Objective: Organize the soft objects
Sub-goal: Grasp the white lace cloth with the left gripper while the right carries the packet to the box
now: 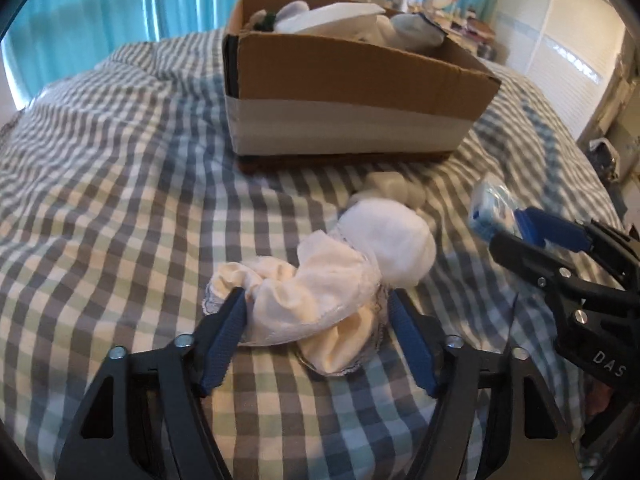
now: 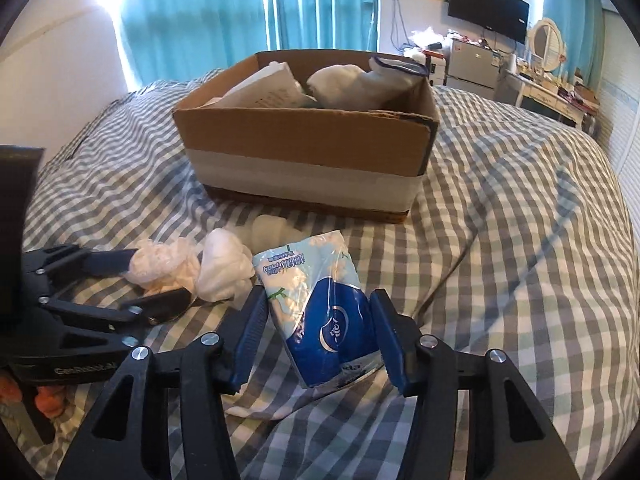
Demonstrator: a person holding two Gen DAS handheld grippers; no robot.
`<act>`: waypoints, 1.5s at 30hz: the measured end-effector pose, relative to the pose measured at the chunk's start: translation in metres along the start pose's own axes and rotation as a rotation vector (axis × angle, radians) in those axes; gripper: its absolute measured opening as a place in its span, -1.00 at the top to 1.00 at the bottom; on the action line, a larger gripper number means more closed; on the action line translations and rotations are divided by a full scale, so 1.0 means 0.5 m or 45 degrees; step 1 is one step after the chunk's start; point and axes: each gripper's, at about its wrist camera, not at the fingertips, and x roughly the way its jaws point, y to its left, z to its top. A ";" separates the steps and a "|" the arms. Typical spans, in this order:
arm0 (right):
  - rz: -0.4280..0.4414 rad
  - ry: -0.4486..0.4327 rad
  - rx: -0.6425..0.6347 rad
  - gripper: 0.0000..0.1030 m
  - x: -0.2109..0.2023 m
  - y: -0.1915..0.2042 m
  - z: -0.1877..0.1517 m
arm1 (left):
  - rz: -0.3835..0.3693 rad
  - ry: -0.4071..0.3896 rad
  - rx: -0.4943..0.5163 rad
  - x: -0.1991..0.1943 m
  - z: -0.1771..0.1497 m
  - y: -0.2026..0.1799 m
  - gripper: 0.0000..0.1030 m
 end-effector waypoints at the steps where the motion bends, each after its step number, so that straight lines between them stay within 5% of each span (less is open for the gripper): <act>1: 0.001 0.000 0.002 -0.01 0.001 0.001 0.001 | 0.000 -0.001 -0.004 0.000 -0.001 0.000 0.25; 2: 0.006 0.000 0.006 -0.01 0.001 0.001 0.002 | -0.012 0.002 -0.008 0.000 -0.002 0.002 0.45; 6: 0.018 -0.006 0.012 -0.01 -0.001 0.001 -0.001 | -0.060 -0.009 -0.017 -0.009 -0.008 0.003 0.74; 18: 0.025 -0.110 0.020 -0.01 -0.083 -0.018 0.035 | -0.054 -0.186 -0.086 -0.135 0.003 0.024 0.78; 28: -0.009 -0.296 -0.099 -0.01 -0.168 -0.024 0.211 | -0.050 -0.373 0.024 -0.238 0.142 -0.006 0.78; 38: 0.018 -0.322 -0.161 -0.01 -0.091 -0.036 0.379 | 0.010 -0.429 0.044 -0.177 0.308 0.017 0.78; 45: 0.073 -0.197 -0.201 -0.01 0.027 -0.053 0.386 | 0.011 -0.376 0.080 -0.081 0.362 0.038 0.78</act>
